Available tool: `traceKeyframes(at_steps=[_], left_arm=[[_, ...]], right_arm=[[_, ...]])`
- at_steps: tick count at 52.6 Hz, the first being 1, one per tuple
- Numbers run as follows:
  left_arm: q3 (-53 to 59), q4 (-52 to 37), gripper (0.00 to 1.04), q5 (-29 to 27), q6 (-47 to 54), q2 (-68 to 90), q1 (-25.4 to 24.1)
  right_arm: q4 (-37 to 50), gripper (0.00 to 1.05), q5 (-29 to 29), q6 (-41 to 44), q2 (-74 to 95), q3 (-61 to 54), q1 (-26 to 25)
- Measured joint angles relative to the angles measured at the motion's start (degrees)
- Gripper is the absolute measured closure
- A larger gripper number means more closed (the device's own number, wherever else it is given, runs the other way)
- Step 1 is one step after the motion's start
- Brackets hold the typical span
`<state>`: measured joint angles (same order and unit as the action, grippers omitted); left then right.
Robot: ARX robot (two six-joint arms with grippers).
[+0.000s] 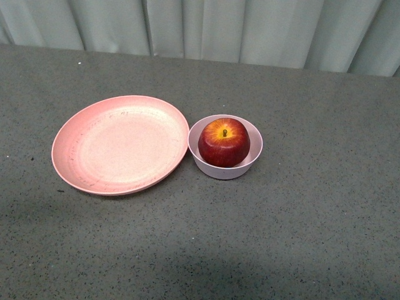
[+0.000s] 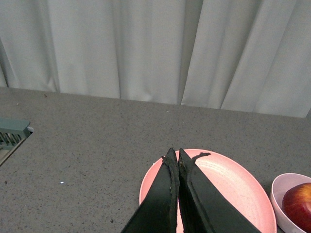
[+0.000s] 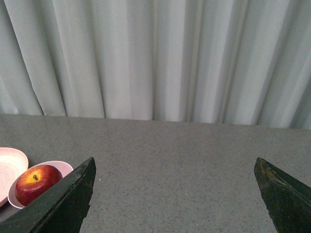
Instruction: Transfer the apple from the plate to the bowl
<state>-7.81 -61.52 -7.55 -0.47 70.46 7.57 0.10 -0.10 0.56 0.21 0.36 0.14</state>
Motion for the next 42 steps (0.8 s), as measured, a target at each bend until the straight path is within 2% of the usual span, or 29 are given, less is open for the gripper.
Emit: traceKeyframes(at_steps=[12, 15, 20, 42], left_arm=[[4.3, 8.3, 1.01, 2.9, 0.0, -12.8, -2.6], [5.1, 11.0, 1.01, 6.6, 0.0, -16.3, -5.4], [5.8, 14.0, 1.01, 7.0, 0.0, -20.1, -7.2], [6.7, 30.9, 1.01, 7.5, 0.1, -39.5, -7.4]], right_arm=[[0.0, 0.09, 0.0, 0.0, 0.0, 0.0, 0.0], [0.0, 0.09, 0.0, 0.0, 0.0, 0.0, 0.0], [0.0, 0.09, 0.0, 0.0, 0.0, 0.0, 0.0], [0.0, 0.09, 0.0, 0.0, 0.0, 0.0, 0.0]])
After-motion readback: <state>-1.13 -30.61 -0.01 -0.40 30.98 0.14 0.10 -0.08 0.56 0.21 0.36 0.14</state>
